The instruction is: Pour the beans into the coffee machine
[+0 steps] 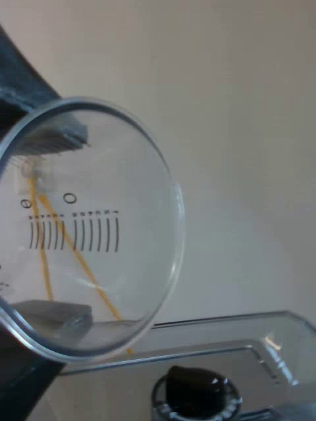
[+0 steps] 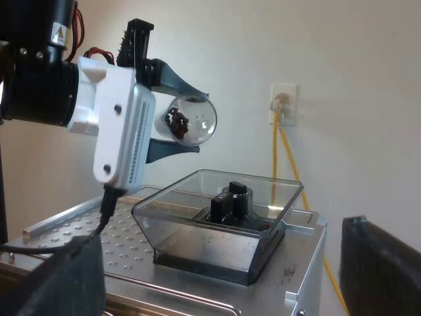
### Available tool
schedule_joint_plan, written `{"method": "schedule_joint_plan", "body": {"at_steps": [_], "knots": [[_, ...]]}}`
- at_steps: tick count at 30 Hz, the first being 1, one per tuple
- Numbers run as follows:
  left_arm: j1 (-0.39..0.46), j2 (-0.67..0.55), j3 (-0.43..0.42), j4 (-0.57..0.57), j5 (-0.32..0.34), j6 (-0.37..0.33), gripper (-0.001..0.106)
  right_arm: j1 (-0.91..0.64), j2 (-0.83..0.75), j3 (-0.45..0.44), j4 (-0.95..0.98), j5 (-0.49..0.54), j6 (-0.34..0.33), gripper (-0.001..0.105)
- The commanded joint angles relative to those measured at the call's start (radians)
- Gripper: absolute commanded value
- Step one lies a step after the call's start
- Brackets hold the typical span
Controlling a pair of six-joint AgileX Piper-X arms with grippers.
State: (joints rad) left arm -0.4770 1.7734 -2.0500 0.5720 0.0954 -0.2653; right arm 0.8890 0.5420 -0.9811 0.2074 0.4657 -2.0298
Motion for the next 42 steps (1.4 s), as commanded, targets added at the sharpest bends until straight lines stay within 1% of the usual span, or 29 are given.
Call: {"method": "schedule_joint_plan", "body": {"at_steps": [1,4,5,6,7,9,10,13,15,20,24,25,29,42], "knots": [[-0.005,-0.008,-0.007,-0.017,-0.016,0.074,0.006,0.000,-0.005,-0.004,-0.009,0.005,-0.012,0.077],[-0.005,-0.008,-0.007,-0.017,-0.016,0.112,0.006,0.000,-0.005,-0.004,-0.009,0.005,-0.012,0.077],[-0.005,-0.008,-0.007,-0.017,-0.016,0.145,0.006,0.000,-0.005,-0.004,-0.009,0.005,-0.012,0.077],[-0.005,-0.008,-0.007,-0.017,-0.016,0.194,0.006,0.000,-0.005,-0.004,-0.009,0.005,-0.012,0.077],[-0.005,-0.008,-0.007,-0.017,-0.016,0.222,0.006,0.000,-0.005,-0.004,-0.009,0.005,-0.012,0.077],[-0.005,-0.008,-0.007,-0.017,-0.009,0.309,0.006,0.000,-0.005,-0.004,-0.009,0.005,-0.012,0.077],[-0.005,-0.008,-0.007,-0.017,-0.005,0.339,0.006,0.000,-0.005,-0.004,-0.009,0.005,-0.012,0.077],[-0.005,-0.008,-0.007,-0.017,0.013,0.405,0.006,0.000,-0.005,-0.004,-0.009,0.005,-0.012,0.077],[-0.005,-0.008,-0.007,-0.017,0.013,0.432,0.006,0.000,-0.005,-0.004,-0.009,0.005,-0.012,0.077],[-0.005,-0.008,-0.007,-0.019,0.013,0.435,0.006,0.000,-0.005,-0.004,-0.009,0.005,-0.012,0.077],[-0.005,-0.008,-0.007,-0.026,0.013,0.468,0.006,0.000,-0.005,-0.004,-0.009,0.005,-0.012,0.077],[-0.005,-0.008,-0.007,-0.045,0.013,0.480,0.006,0.000,-0.005,-0.004,-0.009,0.005,-0.012,0.077],[-0.005,-0.008,-0.007,-0.076,0.013,0.480,0.006,0.000,-0.005,-0.004,-0.009,0.005,-0.012,0.077],[-0.005,-0.008,-0.007,-0.077,0.013,0.480,0.006,0.000,-0.005,-0.004,-0.008,0.005,-0.012,0.077]]}}
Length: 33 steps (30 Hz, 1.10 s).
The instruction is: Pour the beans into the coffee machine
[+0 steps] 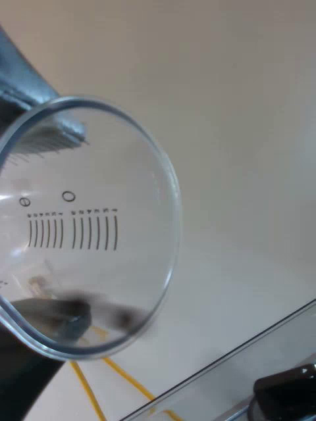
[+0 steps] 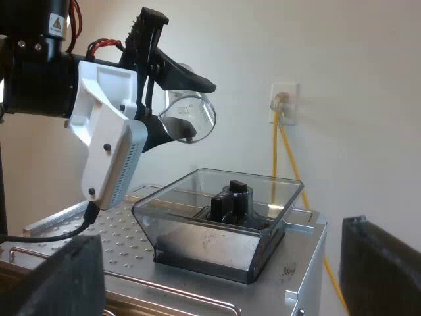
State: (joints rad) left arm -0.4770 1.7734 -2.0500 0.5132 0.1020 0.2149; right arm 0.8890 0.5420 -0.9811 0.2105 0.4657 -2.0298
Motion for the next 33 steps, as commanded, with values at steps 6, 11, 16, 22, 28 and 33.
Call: {"method": "schedule_joint_plan", "body": {"at_steps": [6,11,16,22,28,33], "knots": [[-0.005,-0.008,-0.007,-0.018,0.006,0.000,0.006,0.000,-0.005,-0.004,-0.003,0.005,-0.012,0.077],[-0.005,-0.008,-0.007,-0.018,0.006,0.000,0.006,0.000,-0.005,-0.004,0.011,0.005,-0.012,0.077],[-0.005,-0.008,-0.007,-0.004,0.006,-0.096,0.006,0.000,-0.005,-0.004,0.011,0.005,-0.012,0.077],[-0.004,-0.039,-0.007,0.058,0.006,-0.520,0.006,0.000,-0.005,-0.004,0.011,0.005,-0.016,0.077],[-0.002,-0.101,-0.007,0.071,-0.002,-1.023,0.006,0.000,-0.005,-0.004,0.011,0.002,-0.016,0.077],[-0.002,-0.183,-0.007,0.214,-0.001,-1.284,0.006,0.000,-0.005,-0.007,0.020,-0.016,-0.062,0.077]]}}
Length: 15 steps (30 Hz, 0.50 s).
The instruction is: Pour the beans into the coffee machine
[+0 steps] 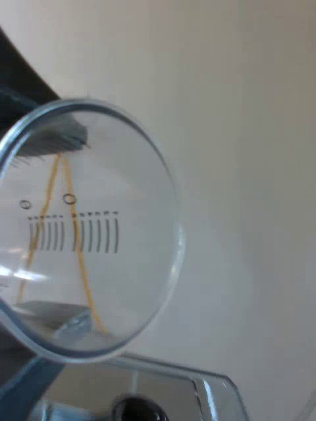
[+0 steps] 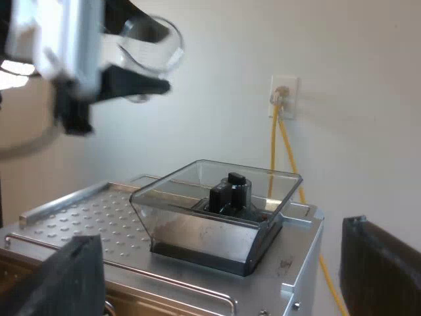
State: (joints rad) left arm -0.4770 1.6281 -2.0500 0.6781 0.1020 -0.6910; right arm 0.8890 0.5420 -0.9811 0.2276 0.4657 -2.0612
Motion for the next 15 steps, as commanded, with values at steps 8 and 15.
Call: {"method": "schedule_joint_plan", "body": {"at_steps": [8,15], "knots": [[0.027,-0.140,0.014,0.179,-0.031,-0.566,0.006,0.000,-0.005,-0.072,0.180,-0.108,-0.021,0.077],[0.090,-0.267,0.119,0.259,0.009,-0.676,0.006,0.000,-0.005,-0.120,0.309,-0.272,0.018,0.077]]}}
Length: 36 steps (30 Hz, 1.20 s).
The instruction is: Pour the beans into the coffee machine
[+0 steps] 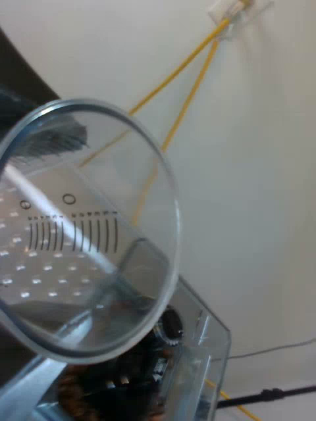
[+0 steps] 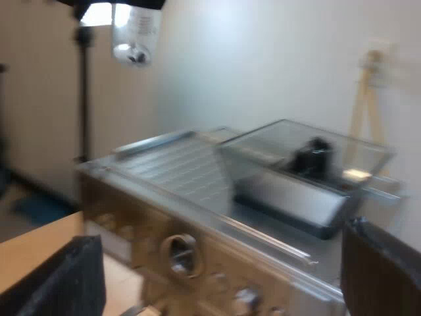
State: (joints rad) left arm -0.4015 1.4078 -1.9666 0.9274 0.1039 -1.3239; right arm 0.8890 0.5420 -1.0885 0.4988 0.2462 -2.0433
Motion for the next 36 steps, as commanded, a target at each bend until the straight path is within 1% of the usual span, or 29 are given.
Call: {"method": "schedule_joint_plan", "body": {"at_steps": [1,2,4,6,7,8,9,10,11,12,15,16,17,18,21,22,24,25,27,28,29,31,34,35,36], "knots": [[0.024,-0.079,0.073,0.009,0.007,-0.043,0.006,0.000,-0.005,-0.013,0.057,-0.069,0.002,0.077],[0.034,-0.120,0.121,0.007,0.007,-0.048,0.006,0.000,-0.005,-0.013,0.078,-0.092,0.007,0.077],[0.046,-0.168,0.181,-0.001,0.009,-0.048,0.006,0.000,-0.005,-0.013,0.105,-0.114,0.010,0.077],[0.061,-0.241,0.274,-0.029,0.014,-0.048,0.006,0.000,-0.005,-0.013,0.128,-0.139,0.040,0.077],[0.064,-0.261,0.301,-0.036,0.018,-0.048,0.006,0.000,-0.005,-0.013,0.132,-0.145,0.049,0.077],[0.072,-0.303,0.355,-0.054,0.025,-0.051,0.006,0.000,-0.005,-0.011,0.135,-0.164,0.061,0.077],[0.080,-0.346,0.409,-0.072,0.028,-0.067,0.006,0.000,-0.005,-0.008,0.134,-0.179,0.069,0.077],[0.083,-0.360,0.427,-0.078,0.028,-0.074,0.006,0.000,-0.005,-0.005,0.134,-0.184,0.071,0.077],[0.091,-0.402,0.477,-0.084,0.030,-0.092,0.006,0.000,-0.005,0.003,0.134,-0.185,0.081,0.077],[0.095,-0.422,0.502,-0.085,0.033,-0.097,0.006,0.000,-0.005,0.007,0.134,-0.185,0.088,0.077],[0.121,-0.533,0.646,-0.109,0.052,-0.144,0.006,0.000,0.002,0.059,0.134,-0.223,0.115,0.077],[0.126,-0.551,0.673,-0.117,0.052,-0.156,0.006,0.000,0.006,0.072,0.134,-0.231,0.121,0.077],[0.135,-0.590,0.726,-0.132,0.052,-0.169,0.006,0.000,0.011,0.089,0.132,-0.232,0.134,0.077],[0.143,-0.609,0.753,-0.143,0.052,-0.174,0.006,0.000,0.015,0.099,0.130,-0.232,0.142,0.077],[0.175,-0.709,0.900,-0.184,0.057,-0.226,0.006,0.000,0.046,0.148,0.106,-0.234,0.148,0.077],[0.180,-0.725,0.924,-0.192,0.060,-0.230,0.006,0.000,0.050,0.153,0.098,-0.234,0.148,0.077],[0.197,-0.780,1.009,-0.221,0.067,-0.255,0.006,0.000,0.075,0.177,0.054,-0.236,0.161,0.077],[0.202,-0.792,1.031,-0.228,0.067,-0.267,0.006,0.000,0.082,0.184,0.039,-0.236,0.169,0.077],[0.220,-0.834,1.112,-0.255,0.067,-0.299,0.006,0.000,0.109,0.202,-0.004,-0.236,0.204,0.077],[0.225,-0.839,1.124,-0.262,0.067,-0.307,0.006,0.000,0.118,0.205,-0.011,-0.236,0.209,0.077],[0.233,-0.851,1.159,-0.277,0.067,-0.323,0.006,0.000,0.134,0.213,-0.028,-0.236,0.209,0.077],[0.245,-0.859,1.205,-0.300,0.082,-0.333,0.006,0.000,0.165,0.221,-0.063,-0.236,0.209,0.077],[0.262,-0.860,1.267,-0.352,0.113,-0.333,0.006,0.000,0.214,0.224,-0.100,-0.236,0.209,0.077],[0.266,-0.860,1.300,-0.384,0.117,-0.340,0.006,0.000,0.240,0.224,-0.118,-0.236,0.209,0.077],[0.266,-0.860,1.314,-0.398,0.116,-0.341,0.006,0.000,0.247,0.224,-0.123,-0.236,0.209,0.077]]}}
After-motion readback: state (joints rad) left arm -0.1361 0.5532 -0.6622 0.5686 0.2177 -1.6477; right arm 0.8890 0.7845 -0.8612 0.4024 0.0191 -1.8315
